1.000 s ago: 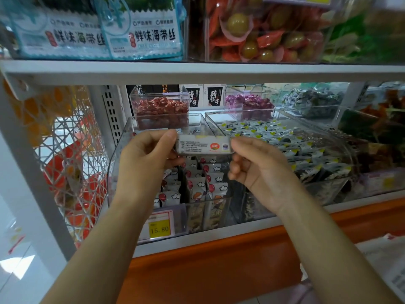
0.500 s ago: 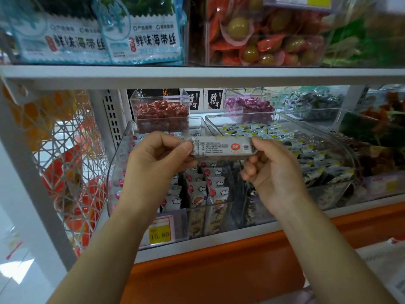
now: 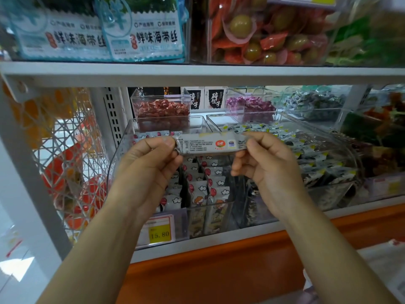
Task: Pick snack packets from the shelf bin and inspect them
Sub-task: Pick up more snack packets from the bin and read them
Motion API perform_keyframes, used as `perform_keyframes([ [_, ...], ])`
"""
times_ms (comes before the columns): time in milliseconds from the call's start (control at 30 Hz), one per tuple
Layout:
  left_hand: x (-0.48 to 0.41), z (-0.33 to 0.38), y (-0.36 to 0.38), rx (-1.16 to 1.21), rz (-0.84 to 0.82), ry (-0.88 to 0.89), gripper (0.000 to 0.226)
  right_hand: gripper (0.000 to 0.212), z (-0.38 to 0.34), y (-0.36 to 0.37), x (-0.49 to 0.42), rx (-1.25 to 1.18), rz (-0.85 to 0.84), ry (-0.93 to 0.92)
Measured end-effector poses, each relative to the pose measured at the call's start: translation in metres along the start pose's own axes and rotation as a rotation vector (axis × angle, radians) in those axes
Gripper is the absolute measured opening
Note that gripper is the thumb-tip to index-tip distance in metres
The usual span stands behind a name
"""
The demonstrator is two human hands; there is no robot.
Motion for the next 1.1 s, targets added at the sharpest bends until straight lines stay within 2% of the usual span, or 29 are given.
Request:
perform_keyframes([
  [167, 0.000, 0.002, 0.004, -0.005, -0.043, -0.015, 0.026, 0.026, -0.009, -0.005, 0.001, 0.203, 0.074, -0.132],
  [233, 0.001, 0.000, 0.008, -0.009, -0.099, -0.043, 0.010, 0.028, -0.014, -0.007, 0.003, 0.303, 0.098, -0.174],
  [300, 0.002, -0.003, 0.012, -0.025, -0.135, -0.082, 0.016, 0.031, -0.017, -0.007, 0.003, 0.354, 0.107, -0.200],
  [400, 0.004, -0.004, 0.017, -0.067, -0.183, -0.100, 0.022, 0.034, -0.017, -0.007, 0.003, 0.307, 0.113, -0.180],
  [500, 0.004, -0.003, 0.017, -0.073, -0.180, -0.098, 0.023, 0.024, -0.012, -0.008, 0.003, 0.180, 0.120, -0.132],
  [633, 0.005, 0.000, 0.016, -0.251, -0.131, 0.016, 0.016, 0.012, -0.011, -0.010, 0.003, 0.206, 0.153, -0.144],
  [733, 0.006, 0.001, 0.018, -0.288, -0.138, 0.052, 0.018, 0.007, -0.010, -0.010, 0.001, 0.170, 0.144, -0.151],
  [933, 0.008, 0.005, 0.020, -0.307, -0.159, 0.106, 0.024, 0.015, -0.006, -0.012, -0.002, 0.163, 0.128, -0.069],
  [1100, 0.008, 0.008, 0.019, -0.326, -0.157, 0.137, 0.027, 0.018, -0.010, -0.010, -0.001, 0.249, 0.113, -0.079],
])
Point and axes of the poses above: each hand's wrist, its own x-axis away from the middle knuckle, its own y-axis out of the palm, z = x × y, the point moved 7 cm from there along -x, towards the middle knuckle, and after that the axes turned 15 degrees about -x, right-handed, at the moved point
